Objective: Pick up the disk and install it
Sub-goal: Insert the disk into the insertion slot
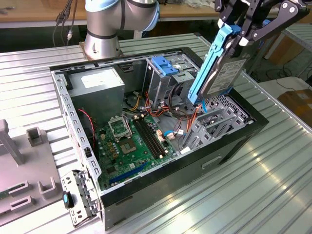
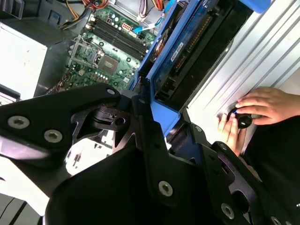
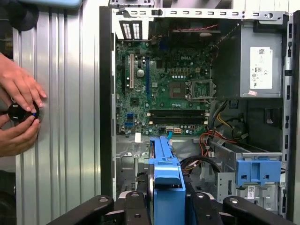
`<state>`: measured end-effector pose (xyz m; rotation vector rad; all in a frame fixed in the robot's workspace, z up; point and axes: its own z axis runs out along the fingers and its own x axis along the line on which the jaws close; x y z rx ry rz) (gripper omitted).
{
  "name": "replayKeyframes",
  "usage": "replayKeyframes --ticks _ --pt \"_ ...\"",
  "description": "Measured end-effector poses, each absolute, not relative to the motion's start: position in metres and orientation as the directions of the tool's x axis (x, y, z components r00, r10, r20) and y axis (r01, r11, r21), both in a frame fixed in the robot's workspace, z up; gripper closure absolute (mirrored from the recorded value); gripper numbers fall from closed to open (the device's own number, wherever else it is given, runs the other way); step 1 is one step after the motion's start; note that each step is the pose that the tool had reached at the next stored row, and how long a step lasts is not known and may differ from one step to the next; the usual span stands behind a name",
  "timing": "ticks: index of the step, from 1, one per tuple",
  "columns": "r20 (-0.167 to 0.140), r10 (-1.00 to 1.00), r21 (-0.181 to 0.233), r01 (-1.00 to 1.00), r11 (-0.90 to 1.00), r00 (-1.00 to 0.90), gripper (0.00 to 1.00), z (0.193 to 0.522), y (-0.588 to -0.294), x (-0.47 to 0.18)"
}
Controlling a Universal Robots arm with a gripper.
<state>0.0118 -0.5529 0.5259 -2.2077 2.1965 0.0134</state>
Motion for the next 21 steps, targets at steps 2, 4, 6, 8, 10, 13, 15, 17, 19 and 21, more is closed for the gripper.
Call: replayKeyframes --ticks 2,4,6,8,10,13,15,17,19,21 --pt "-0.025 -1.0 -0.013 -1.0 -0.002 0.002 0.63 0.525 -0.553 0.015" --pt "-0.025 -1.0 -0.013 -1.0 0.002 -0.002 0.63 0.522 -0.554 0.021" --pt "-0.025 -1.0 -0.013 -1.0 0.005 -0.005 0.63 0.518 -0.554 0.031" --pt "-0.025 -0.999 -0.013 -0.999 0.03 -0.029 0.63 0.512 -0.554 0.036" --pt "-0.025 -0.999 -0.013 -0.999 0.048 -0.048 0.63 0.51 -0.554 0.037" --pt "-0.025 -0.998 -0.013 -0.999 0.05 -0.05 0.63 0.505 -0.554 0.053" --pt "-0.025 -0.999 -0.013 -0.999 0.042 -0.041 0.63 0.499 -0.556 0.056" --pt "-0.025 -0.999 -0.013 -0.999 0.04 -0.04 0.63 0.492 -0.56 0.056" --pt "-0.025 -0.999 -0.013 -0.999 0.041 -0.04 0.63 0.488 -0.563 0.056" --pt "-0.025 -0.999 -0.013 -0.999 0.04 -0.04 0.63 0.481 -0.566 0.056"
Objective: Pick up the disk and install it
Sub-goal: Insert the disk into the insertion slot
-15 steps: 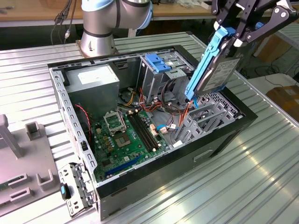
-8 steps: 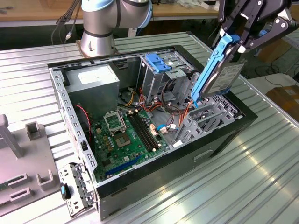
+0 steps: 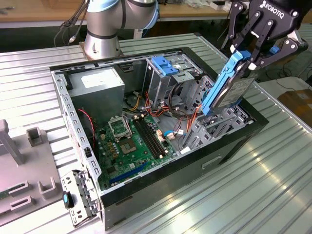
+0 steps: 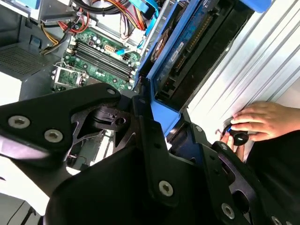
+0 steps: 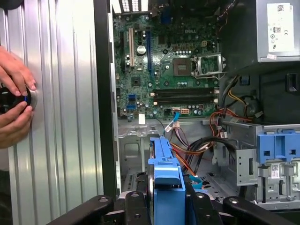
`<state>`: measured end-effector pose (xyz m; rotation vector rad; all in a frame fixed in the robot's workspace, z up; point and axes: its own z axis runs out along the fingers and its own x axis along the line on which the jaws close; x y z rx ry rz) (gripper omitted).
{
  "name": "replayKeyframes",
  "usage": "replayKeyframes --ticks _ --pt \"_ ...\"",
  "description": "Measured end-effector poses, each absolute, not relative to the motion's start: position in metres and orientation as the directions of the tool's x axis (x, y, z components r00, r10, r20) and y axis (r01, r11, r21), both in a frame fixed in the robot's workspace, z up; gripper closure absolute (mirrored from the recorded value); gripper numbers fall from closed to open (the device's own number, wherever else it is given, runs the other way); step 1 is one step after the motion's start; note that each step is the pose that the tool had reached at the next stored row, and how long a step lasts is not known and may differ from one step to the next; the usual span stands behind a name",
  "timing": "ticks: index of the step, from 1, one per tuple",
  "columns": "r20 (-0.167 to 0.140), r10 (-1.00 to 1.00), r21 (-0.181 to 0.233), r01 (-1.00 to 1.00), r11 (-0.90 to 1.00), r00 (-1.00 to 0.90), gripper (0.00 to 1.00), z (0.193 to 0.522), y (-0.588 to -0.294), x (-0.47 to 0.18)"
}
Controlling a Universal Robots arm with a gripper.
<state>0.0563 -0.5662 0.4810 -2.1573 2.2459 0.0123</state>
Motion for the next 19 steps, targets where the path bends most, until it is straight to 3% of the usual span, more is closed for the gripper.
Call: replayKeyframes --ticks 8,19 --pt "-0.025 -0.999 -0.013 -0.999 0.04 -0.04 0.63 0.454 -0.568 0.058" --pt "-0.025 -0.999 -0.013 -0.999 0.04 -0.04 0.63 0.452 -0.568 0.06"
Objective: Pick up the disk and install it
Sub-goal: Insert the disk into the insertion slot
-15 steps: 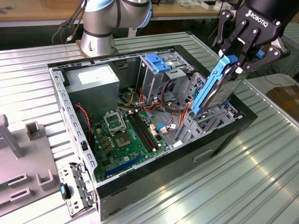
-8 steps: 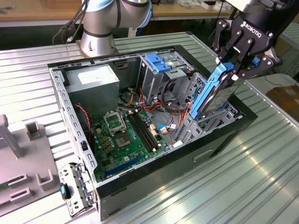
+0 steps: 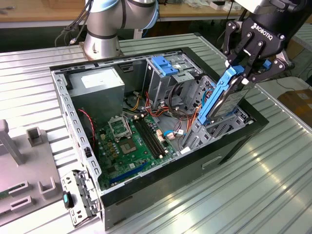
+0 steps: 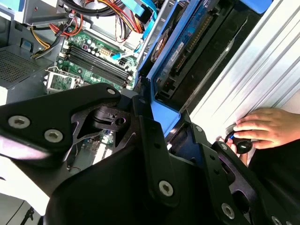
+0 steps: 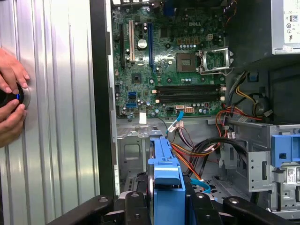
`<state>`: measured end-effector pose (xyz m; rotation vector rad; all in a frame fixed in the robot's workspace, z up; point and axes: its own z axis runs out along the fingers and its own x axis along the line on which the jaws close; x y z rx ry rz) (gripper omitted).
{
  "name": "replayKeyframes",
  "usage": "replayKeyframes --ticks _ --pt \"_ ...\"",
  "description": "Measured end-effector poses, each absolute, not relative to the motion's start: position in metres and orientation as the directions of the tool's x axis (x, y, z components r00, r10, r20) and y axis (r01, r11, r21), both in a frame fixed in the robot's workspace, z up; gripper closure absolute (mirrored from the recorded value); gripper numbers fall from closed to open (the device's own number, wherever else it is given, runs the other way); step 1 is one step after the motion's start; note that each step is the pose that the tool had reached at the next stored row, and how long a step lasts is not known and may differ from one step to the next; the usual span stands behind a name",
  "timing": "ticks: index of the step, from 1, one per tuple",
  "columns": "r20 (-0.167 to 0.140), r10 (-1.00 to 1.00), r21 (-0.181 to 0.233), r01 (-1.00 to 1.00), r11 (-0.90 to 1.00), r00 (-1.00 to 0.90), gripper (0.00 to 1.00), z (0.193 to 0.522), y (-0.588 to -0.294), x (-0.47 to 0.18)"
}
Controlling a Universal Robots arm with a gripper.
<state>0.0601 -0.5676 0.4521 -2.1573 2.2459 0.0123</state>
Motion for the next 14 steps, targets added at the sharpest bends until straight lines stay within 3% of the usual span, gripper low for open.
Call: replayKeyframes --ticks 14 --pt "-0.025 -0.999 -0.012 -0.999 0.04 -0.04 0.63 0.427 -0.57 0.064"
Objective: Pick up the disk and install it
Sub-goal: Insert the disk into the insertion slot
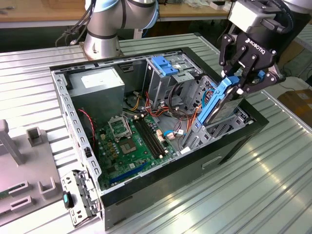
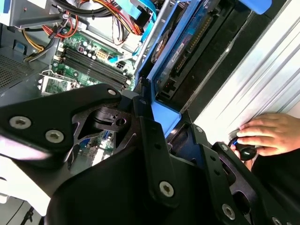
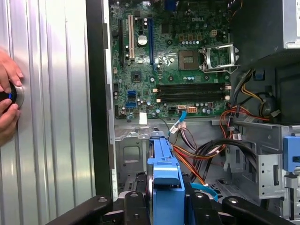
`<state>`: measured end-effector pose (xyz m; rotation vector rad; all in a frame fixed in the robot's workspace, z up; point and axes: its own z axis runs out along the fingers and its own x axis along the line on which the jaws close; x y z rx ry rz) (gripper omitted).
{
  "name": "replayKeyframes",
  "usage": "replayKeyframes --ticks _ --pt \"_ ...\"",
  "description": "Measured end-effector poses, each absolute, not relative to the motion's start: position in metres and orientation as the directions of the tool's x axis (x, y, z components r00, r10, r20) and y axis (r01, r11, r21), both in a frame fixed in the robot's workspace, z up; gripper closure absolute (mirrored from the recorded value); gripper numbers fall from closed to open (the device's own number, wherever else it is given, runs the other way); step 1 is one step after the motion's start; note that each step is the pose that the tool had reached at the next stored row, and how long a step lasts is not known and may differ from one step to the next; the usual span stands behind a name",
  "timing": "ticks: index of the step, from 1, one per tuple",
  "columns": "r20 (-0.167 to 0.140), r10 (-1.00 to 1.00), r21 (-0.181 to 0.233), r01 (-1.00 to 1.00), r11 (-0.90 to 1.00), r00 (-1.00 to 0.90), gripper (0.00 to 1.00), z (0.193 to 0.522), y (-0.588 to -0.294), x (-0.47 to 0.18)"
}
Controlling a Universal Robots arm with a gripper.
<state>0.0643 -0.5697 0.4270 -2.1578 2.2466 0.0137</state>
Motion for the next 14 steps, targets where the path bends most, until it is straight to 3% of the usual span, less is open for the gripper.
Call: replayKeyframes --ticks 8,10,14 --pt "-0.025 -0.999 -0.011 -0.999 0.041 -0.04 0.63 0.4189 -0.5703 0.065" --pt "-0.025 -0.999 -0.011 -0.999 0.04 -0.04 0.56 0.4188 -0.5703 0.065" --pt "-0.025 -0.999 -0.011 -0.999 0.04 -0.04 0.57 0.4174 -0.5703 0.0658"
